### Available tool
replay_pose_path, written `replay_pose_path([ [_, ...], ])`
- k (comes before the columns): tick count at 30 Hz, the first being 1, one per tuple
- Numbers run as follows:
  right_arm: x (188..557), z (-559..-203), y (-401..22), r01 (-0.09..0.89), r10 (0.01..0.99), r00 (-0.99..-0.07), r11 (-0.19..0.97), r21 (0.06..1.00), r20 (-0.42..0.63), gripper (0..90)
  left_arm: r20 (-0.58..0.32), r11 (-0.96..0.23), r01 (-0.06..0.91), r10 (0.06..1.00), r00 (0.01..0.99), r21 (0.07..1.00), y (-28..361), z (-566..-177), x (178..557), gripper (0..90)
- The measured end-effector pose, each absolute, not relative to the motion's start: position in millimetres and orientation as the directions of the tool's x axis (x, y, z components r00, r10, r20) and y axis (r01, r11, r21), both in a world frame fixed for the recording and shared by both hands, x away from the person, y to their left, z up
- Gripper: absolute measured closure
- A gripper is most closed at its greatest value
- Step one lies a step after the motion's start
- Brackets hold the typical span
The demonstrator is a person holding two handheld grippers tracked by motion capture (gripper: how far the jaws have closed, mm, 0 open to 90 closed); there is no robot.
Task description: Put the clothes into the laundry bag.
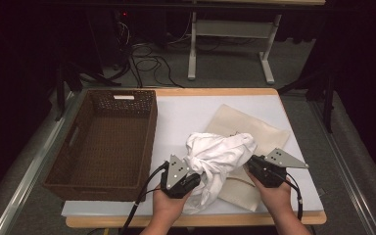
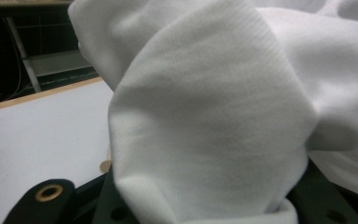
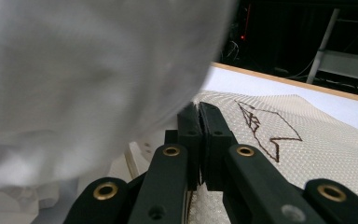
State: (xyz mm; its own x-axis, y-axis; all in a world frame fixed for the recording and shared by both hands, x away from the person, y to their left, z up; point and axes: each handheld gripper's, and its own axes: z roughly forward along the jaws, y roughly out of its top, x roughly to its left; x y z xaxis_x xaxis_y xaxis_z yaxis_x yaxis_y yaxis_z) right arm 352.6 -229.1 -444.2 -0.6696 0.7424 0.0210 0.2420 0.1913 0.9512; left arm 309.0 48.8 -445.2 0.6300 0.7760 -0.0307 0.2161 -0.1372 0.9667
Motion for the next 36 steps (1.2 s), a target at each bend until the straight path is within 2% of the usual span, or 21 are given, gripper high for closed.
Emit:
replay_pose_path([
  [4,353.1,-444.1,-235.4,0.252,0.752,-0.658,0.172,0.952,0.038,89.7,-0.005,-0.187,0.230,0.766,0.643,0.955,34.4,-453.6,312.4,62.7],
  [11,351.5,-442.2,-240.4,0.246,0.754,-0.655,0.159,0.956,0.044,89.7,0.003,-0.285,0.312,0.742,0.670,0.906,13.6,-480.6,325.6,62.5],
  [13,350.8,-441.2,-240.8,0.244,0.756,-0.653,0.152,0.958,0.046,89.7,-0.001,-0.313,0.343,0.737,0.676,0.886,8.3,-485.6,330.2,62.4],
  [18,349.5,-439.4,-241.2,0.244,0.753,-0.656,0.143,0.959,0.054,89.8,0.054,-0.425,0.407,0.742,0.668,0.808,-7.4,-497.7,339.9,62.4],
  [25,346.6,-437.5,-240.9,0.227,0.740,-0.671,0.144,0.963,0.047,89.8,-0.029,-0.376,0.506,0.781,0.624,0.776,-9.7,-500.7,351.0,59.4],
  [27,346.7,-437.9,-241.1,0.228,0.742,-0.668,0.142,0.963,0.048,89.7,-0.052,-0.349,0.490,0.771,0.634,0.799,-5.6,-501.0,348.3,53.5],
  [30,347.0,-437.8,-243.0,0.226,0.745,-0.665,0.137,0.964,0.050,89.7,-0.082,-0.288,0.461,0.771,0.631,0.839,3.0,-497.7,340.0,35.2],
  [33,347.3,-438.3,-242.8,0.230,0.743,-0.667,0.133,0.964,0.057,89.8,-0.069,-0.269,0.433,0.780,0.623,0.860,9.8,-491.4,331.6,20.0],
  [36,346.5,-438.1,-241.3,0.227,0.746,-0.664,0.138,0.964,0.050,89.7,-0.067,-0.259,0.422,0.783,0.619,0.869,16.5,-485.7,324.0,12.3],
])
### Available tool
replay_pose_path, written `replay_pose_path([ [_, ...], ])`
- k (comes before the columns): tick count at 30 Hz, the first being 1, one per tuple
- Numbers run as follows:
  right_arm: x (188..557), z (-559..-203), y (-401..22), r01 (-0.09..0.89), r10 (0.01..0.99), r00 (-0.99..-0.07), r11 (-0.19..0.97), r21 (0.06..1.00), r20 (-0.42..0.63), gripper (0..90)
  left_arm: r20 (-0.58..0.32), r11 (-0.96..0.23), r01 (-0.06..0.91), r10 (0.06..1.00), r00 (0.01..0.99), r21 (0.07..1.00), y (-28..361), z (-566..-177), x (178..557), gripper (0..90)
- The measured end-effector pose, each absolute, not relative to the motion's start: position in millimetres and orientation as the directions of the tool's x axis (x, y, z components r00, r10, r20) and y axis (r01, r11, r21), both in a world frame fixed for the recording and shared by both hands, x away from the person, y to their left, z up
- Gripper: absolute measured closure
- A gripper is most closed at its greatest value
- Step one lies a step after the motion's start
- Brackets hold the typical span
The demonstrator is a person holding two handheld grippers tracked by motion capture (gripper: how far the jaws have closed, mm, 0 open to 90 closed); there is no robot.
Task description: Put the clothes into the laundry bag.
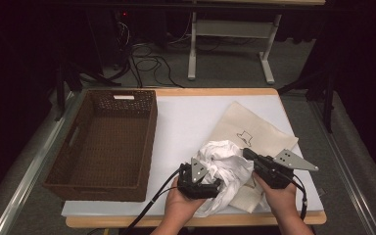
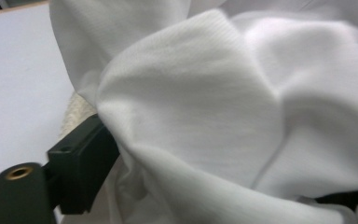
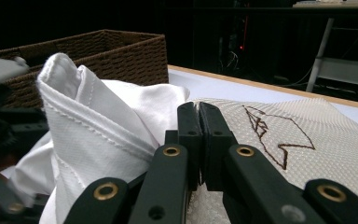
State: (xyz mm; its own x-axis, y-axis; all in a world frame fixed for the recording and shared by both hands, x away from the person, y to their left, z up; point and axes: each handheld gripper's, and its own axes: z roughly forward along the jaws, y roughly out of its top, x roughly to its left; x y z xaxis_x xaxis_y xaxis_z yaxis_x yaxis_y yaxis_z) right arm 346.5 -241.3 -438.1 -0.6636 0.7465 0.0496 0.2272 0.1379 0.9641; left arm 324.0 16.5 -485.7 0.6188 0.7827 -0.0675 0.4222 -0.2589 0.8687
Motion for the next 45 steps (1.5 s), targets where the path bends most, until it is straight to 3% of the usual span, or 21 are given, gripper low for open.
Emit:
replay_pose_path([
  [3,346.4,-438.2,-241.3,0.227,0.746,-0.665,0.140,0.964,0.049,89.7,-0.079,-0.246,0.414,0.774,0.628,0.876,24.3,-480.9,317.3,7.1],
  [9,346.1,-438.3,-240.8,0.228,0.746,-0.664,0.138,0.964,0.050,89.7,-0.078,-0.199,0.337,0.749,0.658,0.920,33.7,-471.4,309.3,11.8],
  [11,346.1,-438.4,-240.2,0.225,0.745,-0.665,0.140,0.964,0.047,89.7,-0.091,-0.192,0.331,0.730,0.677,0.924,31.3,-469.8,313.3,22.7],
  [13,346.3,-438.4,-240.0,0.224,0.740,-0.671,0.146,0.964,0.043,89.7,-0.123,-0.185,0.352,0.711,0.693,0.918,27.6,-470.0,319.7,54.0],
  [15,346.0,-438.7,-239.3,0.229,0.742,-0.669,0.147,0.962,0.046,89.7,-0.127,-0.175,0.349,0.711,0.692,0.921,21.5,-470.4,323.6,72.9],
  [17,346.3,-439.5,-238.7,0.229,0.740,-0.671,0.150,0.962,0.045,89.8,-0.121,-0.183,0.343,0.704,0.700,0.921,12.2,-470.4,325.2,80.2],
  [20,346.7,-439.9,-238.3,0.227,0.737,-0.674,0.150,0.962,0.044,89.8,-0.090,-0.236,0.341,0.690,0.718,0.910,-4.1,-473.0,328.4,82.9],
  [24,345.3,-439.5,-236.2,0.224,0.734,-0.678,0.152,0.963,0.042,89.8,-0.053,-0.301,0.377,0.716,0.696,0.876,-19.4,-484.6,340.0,83.1],
  [29,341.2,-436.0,-235.1,0.202,0.715,-0.698,0.145,0.969,0.039,89.8,-0.118,-0.255,0.456,0.756,0.643,0.853,-19.3,-488.6,356.9,78.0],
  [34,339.3,-435.7,-235.8,0.192,0.714,-0.699,0.157,0.969,0.022,89.7,-0.129,-0.207,0.411,0.745,0.654,0.888,-10.3,-483.4,344.1,55.3],
  [39,339.0,-435.5,-237.2,0.198,0.719,-0.694,0.151,0.968,0.030,89.7,-0.078,-0.172,0.316,0.762,0.643,0.933,1.9,-471.4,324.2,45.4],
  [45,338.8,-435.1,-235.7,0.192,0.717,-0.697,0.156,0.969,0.023,89.7,-0.122,-0.092,0.324,0.804,0.583,0.942,13.9,-457.0,349.9,22.8],
])
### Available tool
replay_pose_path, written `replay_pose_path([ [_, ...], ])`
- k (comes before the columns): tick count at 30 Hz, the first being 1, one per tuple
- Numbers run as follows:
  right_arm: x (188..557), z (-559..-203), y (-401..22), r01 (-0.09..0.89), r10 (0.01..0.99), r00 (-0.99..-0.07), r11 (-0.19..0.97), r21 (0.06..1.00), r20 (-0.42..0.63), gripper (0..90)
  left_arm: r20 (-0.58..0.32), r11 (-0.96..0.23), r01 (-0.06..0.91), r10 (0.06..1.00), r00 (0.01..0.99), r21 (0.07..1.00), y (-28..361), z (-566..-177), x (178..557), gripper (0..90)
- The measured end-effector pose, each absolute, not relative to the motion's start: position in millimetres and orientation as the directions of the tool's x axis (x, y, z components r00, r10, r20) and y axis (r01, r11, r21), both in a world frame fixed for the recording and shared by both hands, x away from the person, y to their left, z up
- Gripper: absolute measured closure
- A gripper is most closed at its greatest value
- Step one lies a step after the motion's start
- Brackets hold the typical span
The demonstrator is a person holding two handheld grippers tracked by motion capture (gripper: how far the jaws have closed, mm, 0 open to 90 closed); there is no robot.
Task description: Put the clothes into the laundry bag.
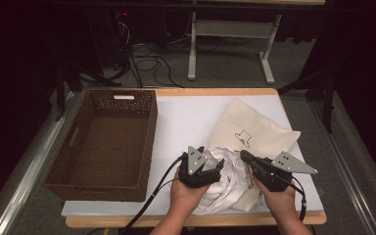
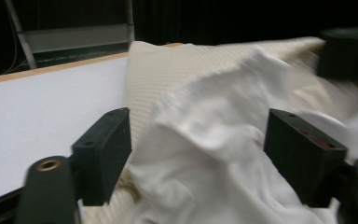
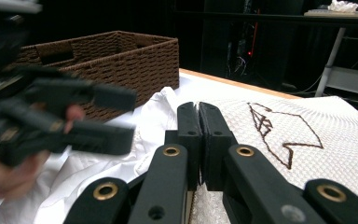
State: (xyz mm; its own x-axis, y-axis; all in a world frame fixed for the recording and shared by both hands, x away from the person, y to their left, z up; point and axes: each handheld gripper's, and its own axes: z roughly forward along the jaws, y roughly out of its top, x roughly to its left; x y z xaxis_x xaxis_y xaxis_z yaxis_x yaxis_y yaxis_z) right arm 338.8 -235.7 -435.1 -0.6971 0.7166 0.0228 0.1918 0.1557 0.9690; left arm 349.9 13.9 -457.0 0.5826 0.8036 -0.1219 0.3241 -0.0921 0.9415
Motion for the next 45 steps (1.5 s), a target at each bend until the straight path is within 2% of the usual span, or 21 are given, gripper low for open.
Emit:
replay_pose_path([
  [1,338.9,-435.3,-235.8,0.191,0.717,-0.697,0.156,0.969,0.022,89.7,-0.138,-0.091,0.337,0.792,0.595,0.937,14.7,-456.7,355.7,23.2],
  [2,339.1,-435.4,-236.1,0.191,0.717,-0.697,0.158,0.969,0.021,89.7,-0.163,-0.088,0.358,0.773,0.612,0.929,15.4,-457.0,360.8,28.9],
  [4,339.2,-435.9,-236.3,0.198,0.717,-0.696,0.155,0.968,0.028,89.7,-0.180,-0.098,0.383,0.760,0.625,0.918,13.0,-459.4,363.0,57.4],
  [6,339.5,-436.1,-236.5,0.200,0.722,-0.691,0.154,0.968,0.028,89.7,-0.171,-0.112,0.375,0.747,0.642,0.920,8.7,-461.5,356.8,78.2],
  [7,339.6,-436.1,-236.7,0.199,0.722,-0.691,0.154,0.968,0.028,89.7,-0.163,-0.119,0.364,0.739,0.654,0.924,5.8,-462.2,351.8,84.9],
  [8,339.5,-436.1,-236.8,0.200,0.723,-0.691,0.154,0.968,0.028,89.7,-0.162,-0.123,0.358,0.727,0.667,0.926,2.4,-462.5,347.0,88.0],
  [12,339.8,-436.1,-235.9,0.199,0.720,-0.693,0.157,0.967,0.025,89.7,-0.149,-0.161,0.349,0.686,0.712,0.923,-12.5,-463.3,338.1,88.7],
  [17,339.5,-434.7,-235.0,0.198,0.718,-0.695,0.148,0.969,0.032,89.7,-0.116,-0.240,0.375,0.687,0.717,0.896,-30.2,-474.2,351.7,88.6],
  [19,338.7,-434.0,-235.0,0.195,0.713,-0.700,0.142,0.970,0.036,89.7,-0.120,-0.237,0.402,0.716,0.688,0.885,-31.1,-479.0,361.2,86.0],
  [22,338.1,-434.0,-236.2,0.191,0.711,-0.703,0.147,0.971,0.030,89.7,-0.155,-0.189,0.414,0.731,0.665,0.890,-26.2,-477.9,364.1,66.1],
  [24,337.7,-434.3,-238.1,0.192,0.716,-0.697,0.143,0.971,0.032,89.7,-0.136,-0.185,0.387,0.732,0.668,0.903,-22.0,-474.0,355.9,54.2],
  [30,337.2,-434.5,-240.7,0.190,0.717,-0.696,0.152,0.970,0.024,89.6,-0.106,-0.166,0.342,0.752,0.650,0.925,9.7,-470.1,325.2,33.4],
  [34,337.7,-436.1,-239.7,0.192,0.719,-0.694,0.155,0.969,0.023,89.6,-0.107,-0.160,0.344,0.760,0.641,0.925,29.9,-476.2,308.7,16.0],
  [40,338.0,-439.5,-237.5,0.201,0.721,-0.693,0.163,0.966,0.022,89.6,-0.139,-0.190,0.382,0.717,0.683,0.904,32.9,-502.6,295.3,14.0],
  [45,338.8,-442.3,-235.6,0.212,0.722,-0.692,0.171,0.962,0.024,89.6,-0.073,-0.278,0.375,0.710,0.700,0.884,21.5,-515.8,295.4,16.9],
])
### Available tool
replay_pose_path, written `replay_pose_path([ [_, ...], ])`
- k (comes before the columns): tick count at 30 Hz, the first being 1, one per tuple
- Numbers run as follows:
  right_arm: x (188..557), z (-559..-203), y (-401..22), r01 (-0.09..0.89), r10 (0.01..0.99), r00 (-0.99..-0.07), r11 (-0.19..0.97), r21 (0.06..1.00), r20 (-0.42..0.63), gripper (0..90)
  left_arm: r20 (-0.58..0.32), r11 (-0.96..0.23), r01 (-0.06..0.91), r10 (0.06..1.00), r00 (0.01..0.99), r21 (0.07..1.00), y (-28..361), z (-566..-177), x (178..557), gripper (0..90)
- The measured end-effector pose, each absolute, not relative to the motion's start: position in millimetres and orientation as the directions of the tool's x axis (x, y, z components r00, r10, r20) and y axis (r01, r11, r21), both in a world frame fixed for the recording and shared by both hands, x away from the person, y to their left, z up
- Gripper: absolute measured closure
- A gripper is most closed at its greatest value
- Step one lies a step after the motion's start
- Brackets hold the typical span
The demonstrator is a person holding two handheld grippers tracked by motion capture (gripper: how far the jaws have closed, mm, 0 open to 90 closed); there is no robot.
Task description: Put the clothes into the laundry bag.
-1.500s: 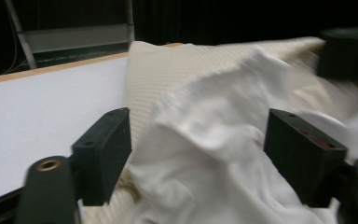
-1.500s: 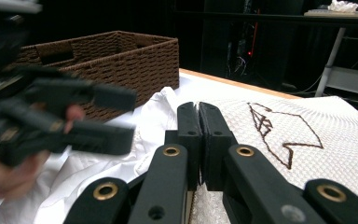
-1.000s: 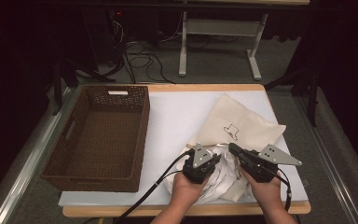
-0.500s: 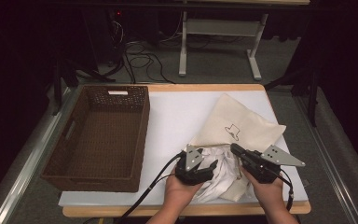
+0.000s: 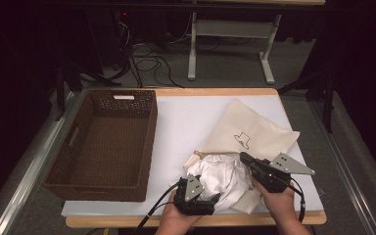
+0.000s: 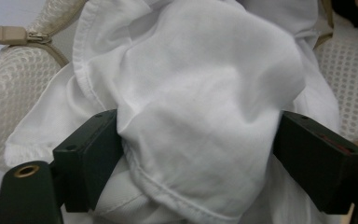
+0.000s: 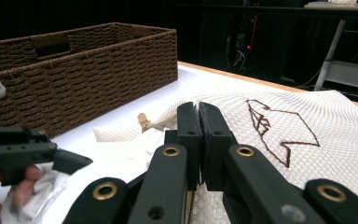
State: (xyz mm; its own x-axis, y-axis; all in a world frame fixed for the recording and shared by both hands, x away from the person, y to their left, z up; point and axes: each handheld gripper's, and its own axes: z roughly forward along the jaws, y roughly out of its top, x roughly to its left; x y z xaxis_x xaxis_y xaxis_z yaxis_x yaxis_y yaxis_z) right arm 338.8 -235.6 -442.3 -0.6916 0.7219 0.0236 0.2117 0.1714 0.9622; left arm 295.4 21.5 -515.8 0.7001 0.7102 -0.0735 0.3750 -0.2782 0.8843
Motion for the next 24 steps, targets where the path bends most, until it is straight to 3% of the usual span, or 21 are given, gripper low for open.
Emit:
replay_pose_path([
  [3,338.7,-442.8,-235.6,0.213,0.723,-0.690,0.170,0.962,0.025,89.6,-0.069,-0.293,0.382,0.709,0.702,0.876,18.4,-518.7,297.1,26.7],
  [8,337.8,-443.4,-235.9,0.218,0.727,-0.686,0.169,0.961,0.028,89.6,-0.028,-0.353,0.381,0.701,0.713,0.855,10.3,-523.3,295.2,54.1],
  [12,336.9,-442.9,-235.4,0.215,0.722,-0.691,0.169,0.962,0.028,89.6,-0.044,-0.344,0.383,0.692,0.720,0.857,12.6,-522.9,295.7,75.4],
  [18,336.1,-442.7,-232.4,0.207,0.713,-0.701,0.171,0.963,0.024,89.6,-0.139,-0.231,0.406,0.700,0.700,0.884,28.3,-507.1,295.3,80.8],
  [24,333.6,-440.7,-228.2,0.199,0.695,-0.719,0.164,0.966,0.030,89.6,-0.122,-0.189,0.344,0.697,0.707,0.920,29.3,-484.0,290.6,80.8],
])
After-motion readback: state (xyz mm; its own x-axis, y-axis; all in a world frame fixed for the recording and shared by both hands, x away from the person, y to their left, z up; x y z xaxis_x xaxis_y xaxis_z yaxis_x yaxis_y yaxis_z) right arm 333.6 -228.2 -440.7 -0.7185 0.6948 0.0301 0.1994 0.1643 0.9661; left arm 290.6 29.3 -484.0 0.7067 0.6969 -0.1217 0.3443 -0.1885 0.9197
